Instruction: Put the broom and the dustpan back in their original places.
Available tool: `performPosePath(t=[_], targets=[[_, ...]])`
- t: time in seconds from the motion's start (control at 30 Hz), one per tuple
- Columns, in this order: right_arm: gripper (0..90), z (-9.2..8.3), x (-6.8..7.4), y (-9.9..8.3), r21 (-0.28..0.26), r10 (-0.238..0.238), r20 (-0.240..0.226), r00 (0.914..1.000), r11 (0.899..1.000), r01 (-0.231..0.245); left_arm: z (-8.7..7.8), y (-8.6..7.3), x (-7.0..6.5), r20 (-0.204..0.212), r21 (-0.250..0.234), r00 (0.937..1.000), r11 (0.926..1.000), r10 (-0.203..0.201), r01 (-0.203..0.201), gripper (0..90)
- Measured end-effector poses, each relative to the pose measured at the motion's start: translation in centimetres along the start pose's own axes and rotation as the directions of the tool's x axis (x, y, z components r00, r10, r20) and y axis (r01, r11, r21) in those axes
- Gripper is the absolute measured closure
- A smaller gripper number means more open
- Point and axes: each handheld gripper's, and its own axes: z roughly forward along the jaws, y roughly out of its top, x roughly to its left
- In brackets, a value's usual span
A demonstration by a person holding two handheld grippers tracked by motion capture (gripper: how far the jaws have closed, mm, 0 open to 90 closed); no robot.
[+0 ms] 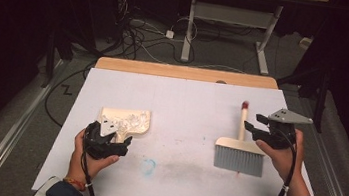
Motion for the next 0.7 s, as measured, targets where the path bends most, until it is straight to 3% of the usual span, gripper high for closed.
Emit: performPosePath(t=[0.4,0.7], targets=[[38.6,-0.7,0.7,-0.4,-0.089,-0.003,0.032,0.9995,0.996,0.006,-0.8,-0.7,-0.2,-0.011,-0.074,0.9995,0.9967,0.031,-0.032,17.3],[32.5,-1.3,1.6,-0.2,-0.137,-0.012,0.05,0.9987,0.99,0.019,-1.1,-0.8,-1.1,-0.027,-0.084,0.9958,0.9924,0.088,-0.09,17.3]])
